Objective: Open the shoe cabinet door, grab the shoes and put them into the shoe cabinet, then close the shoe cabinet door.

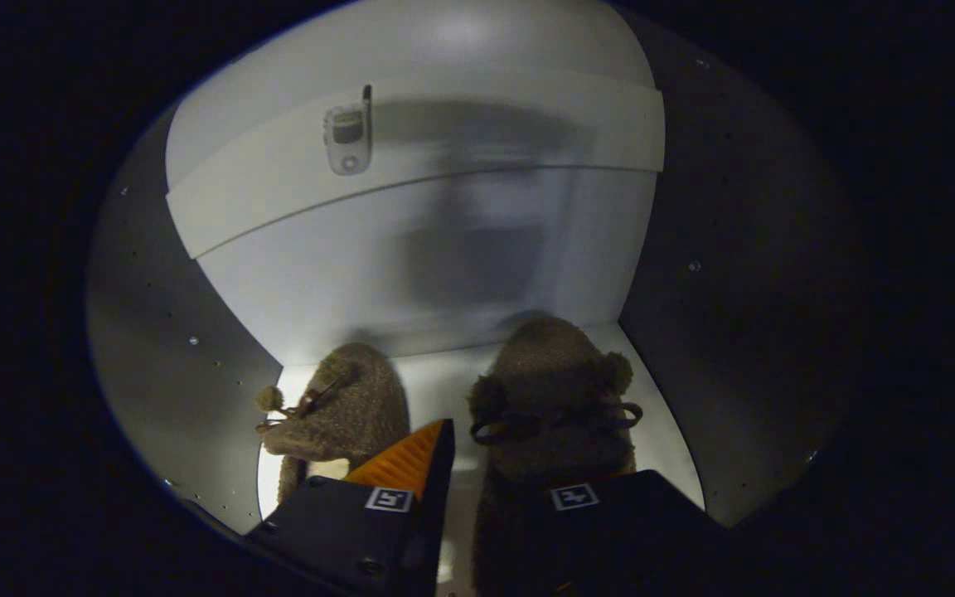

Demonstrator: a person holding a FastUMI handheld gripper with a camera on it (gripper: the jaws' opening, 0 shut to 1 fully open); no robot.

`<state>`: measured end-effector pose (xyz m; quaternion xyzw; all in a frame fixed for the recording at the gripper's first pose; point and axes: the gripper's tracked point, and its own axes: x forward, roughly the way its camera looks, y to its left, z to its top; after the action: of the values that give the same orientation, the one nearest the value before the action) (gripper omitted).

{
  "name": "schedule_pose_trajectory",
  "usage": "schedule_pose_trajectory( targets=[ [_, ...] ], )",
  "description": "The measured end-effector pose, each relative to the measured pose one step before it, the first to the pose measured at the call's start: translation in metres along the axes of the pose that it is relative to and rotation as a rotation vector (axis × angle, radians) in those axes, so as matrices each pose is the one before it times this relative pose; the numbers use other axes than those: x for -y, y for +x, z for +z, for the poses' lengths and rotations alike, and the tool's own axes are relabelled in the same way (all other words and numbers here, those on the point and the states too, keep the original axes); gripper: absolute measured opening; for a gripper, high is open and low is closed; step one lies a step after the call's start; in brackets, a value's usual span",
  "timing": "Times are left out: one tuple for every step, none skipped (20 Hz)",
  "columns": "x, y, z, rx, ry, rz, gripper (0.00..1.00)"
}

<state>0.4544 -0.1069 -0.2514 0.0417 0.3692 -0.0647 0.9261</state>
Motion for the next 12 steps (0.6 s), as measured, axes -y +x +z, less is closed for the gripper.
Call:
schedule_pose_trajectory(
  targets=[
    [-0.00054,-0.0078,0.00077,0.01066,0.00329,0.00078,0.5],
    [-0.00199,-0.00956,0.00073,0.0105,0.0024,0.00482,0.57],
    [-0.0019,-0.01089,0.00154,0.01526,0.00028,0.00518,0.64],
    [0.00003,-0.01173,0.00226,0.01949,0.00104,-0.00309,0.71],
    [-0.00212,-0.01298,0.00251,0.01864,-0.00244,0.00189,0.74],
    [-0.00167,-0.01661,0.00228,0.0258,-0.0069,0.00195,0.76],
    [-0.00226,-0.01882,0.00645,0.03352,-0.00898,0.00352,0.79],
    [-0.00636,-0.02239,0.00843,0.04239,-0.01063,0.00935,0.78],
    [-0.00418,-0.01846,0.0063,0.03848,-0.00959,0.00497,0.85],
    [-0.00631,-0.01928,0.00626,0.0459,-0.01072,0.00503,0.91],
    [-0.00708,-0.02227,0.00672,0.04356,-0.0089,0.01414,0.97],
    [-0.00711,-0.02231,0.00485,0.03678,-0.01186,0.00744,0.98]
  ],
)
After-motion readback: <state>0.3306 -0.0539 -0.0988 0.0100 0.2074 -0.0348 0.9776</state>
